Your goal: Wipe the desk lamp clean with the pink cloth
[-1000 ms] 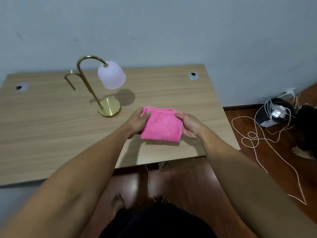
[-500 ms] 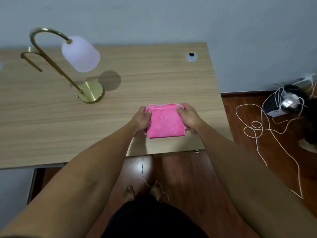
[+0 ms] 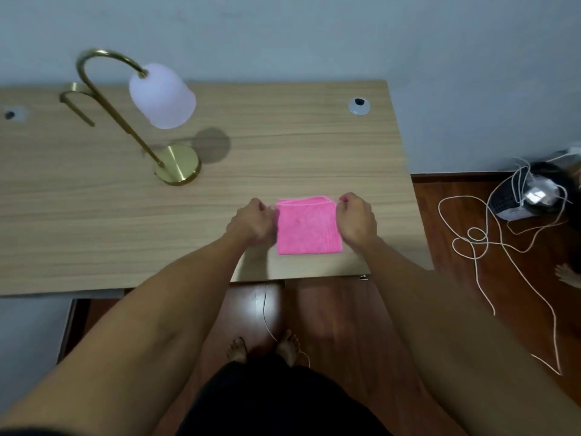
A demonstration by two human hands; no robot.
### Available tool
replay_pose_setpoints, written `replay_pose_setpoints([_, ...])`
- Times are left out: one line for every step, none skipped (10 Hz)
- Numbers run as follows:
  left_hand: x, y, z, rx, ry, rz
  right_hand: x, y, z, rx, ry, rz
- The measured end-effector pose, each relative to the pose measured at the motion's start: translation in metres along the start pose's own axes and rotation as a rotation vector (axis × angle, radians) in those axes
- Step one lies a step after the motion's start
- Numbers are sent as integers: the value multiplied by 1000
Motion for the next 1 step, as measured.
replay_pose_setpoints([-19,2,24,3,-2,-66,14,7,21,-93,-69,78])
Point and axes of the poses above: each hand's wrist, its own y-axis away from the middle knuckle, its own x-axis out of the palm, z = x × y, the point moved 1 cm from there along -y, towards the middle knuckle, and after that the axes turned 5 degrees about -y, right-handed, at the moved point
